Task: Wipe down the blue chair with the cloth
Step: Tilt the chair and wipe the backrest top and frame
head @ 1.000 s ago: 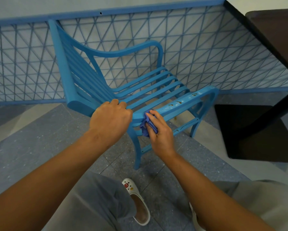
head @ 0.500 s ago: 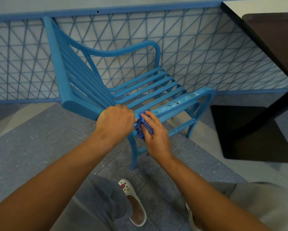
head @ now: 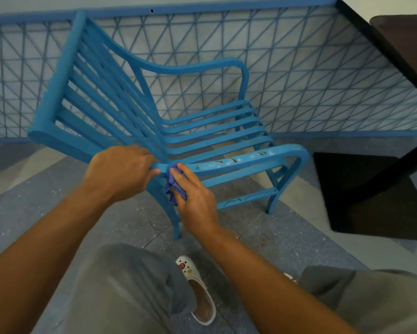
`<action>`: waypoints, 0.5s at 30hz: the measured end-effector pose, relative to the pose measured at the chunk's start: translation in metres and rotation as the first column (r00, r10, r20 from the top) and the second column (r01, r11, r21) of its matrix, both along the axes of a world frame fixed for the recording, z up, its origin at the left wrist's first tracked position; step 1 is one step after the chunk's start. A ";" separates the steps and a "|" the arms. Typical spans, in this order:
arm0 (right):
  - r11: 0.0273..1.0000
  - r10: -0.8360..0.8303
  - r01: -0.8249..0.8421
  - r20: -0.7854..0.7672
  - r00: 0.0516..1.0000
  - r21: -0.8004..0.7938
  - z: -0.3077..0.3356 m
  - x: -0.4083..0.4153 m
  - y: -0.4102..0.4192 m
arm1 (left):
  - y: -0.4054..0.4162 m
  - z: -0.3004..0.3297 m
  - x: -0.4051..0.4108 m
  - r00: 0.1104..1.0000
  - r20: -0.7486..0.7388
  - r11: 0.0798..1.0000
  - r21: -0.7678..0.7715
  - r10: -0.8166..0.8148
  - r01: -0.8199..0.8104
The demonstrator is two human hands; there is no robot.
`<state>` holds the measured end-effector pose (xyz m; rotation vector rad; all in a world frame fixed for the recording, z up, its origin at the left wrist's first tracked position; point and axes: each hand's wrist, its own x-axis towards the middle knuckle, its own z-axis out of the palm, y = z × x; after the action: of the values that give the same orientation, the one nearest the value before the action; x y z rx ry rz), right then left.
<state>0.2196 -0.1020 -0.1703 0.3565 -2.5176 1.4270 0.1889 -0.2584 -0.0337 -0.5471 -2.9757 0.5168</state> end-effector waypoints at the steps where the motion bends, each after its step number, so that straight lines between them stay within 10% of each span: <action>1: 1.000 -0.002 0.002 -0.001 1.000 0.006 0.001 0.000 -0.006 | -0.006 0.002 0.000 1.000 0.018 1.000 -0.003 0.011 -0.011; 15: 0.990 -0.137 0.137 -0.011 0.991 -0.028 -0.013 0.005 -0.001 | 0.008 -0.015 -0.005 0.993 0.091 0.986 0.147 0.069 -0.082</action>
<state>0.2248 -0.1026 -0.1834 0.1838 -2.4570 1.4005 0.1836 -0.2503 -0.0486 -0.4551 -3.0932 0.2768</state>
